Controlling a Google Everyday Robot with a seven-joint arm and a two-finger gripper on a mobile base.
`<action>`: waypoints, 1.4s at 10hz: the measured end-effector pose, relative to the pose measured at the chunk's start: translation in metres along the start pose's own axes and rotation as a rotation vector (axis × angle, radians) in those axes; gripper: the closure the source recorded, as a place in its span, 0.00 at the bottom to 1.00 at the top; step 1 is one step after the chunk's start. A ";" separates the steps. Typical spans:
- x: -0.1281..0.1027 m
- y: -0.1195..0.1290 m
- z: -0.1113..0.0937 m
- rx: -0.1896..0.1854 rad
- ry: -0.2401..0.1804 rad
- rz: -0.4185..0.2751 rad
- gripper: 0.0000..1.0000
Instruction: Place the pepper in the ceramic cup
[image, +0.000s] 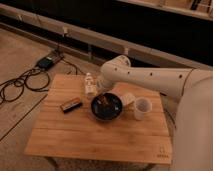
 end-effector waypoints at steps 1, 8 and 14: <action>-0.005 -0.017 -0.004 0.003 -0.018 0.024 1.00; -0.018 -0.100 -0.051 0.057 -0.109 0.142 1.00; 0.005 -0.143 -0.093 0.123 -0.146 0.218 1.00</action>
